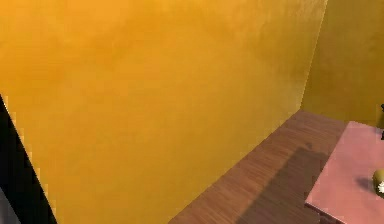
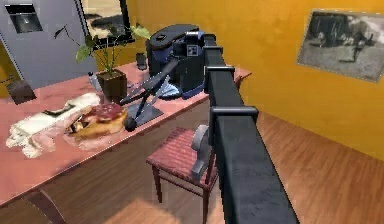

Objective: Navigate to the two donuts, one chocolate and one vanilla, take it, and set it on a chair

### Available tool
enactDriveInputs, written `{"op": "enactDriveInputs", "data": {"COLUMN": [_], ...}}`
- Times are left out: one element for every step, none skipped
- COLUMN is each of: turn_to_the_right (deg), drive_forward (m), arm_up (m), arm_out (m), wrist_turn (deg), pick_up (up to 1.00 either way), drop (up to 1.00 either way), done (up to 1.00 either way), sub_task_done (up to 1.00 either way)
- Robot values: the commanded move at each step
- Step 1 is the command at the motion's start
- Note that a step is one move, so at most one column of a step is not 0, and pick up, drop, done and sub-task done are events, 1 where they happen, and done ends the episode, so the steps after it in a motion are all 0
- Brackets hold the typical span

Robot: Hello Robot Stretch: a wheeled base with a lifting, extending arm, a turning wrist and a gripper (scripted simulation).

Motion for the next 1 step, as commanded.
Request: {"op": "enactDriveInputs", "data": {"turn_to_the_right": [0.0], "drive_forward": [0.0], "arm_up": [0.0], "arm_out": [0.0], "wrist_turn": [45.0], "pick_up": [0.0], "drop": [0.0], "done": [0.0], "sub_task_done": [0.0]}}
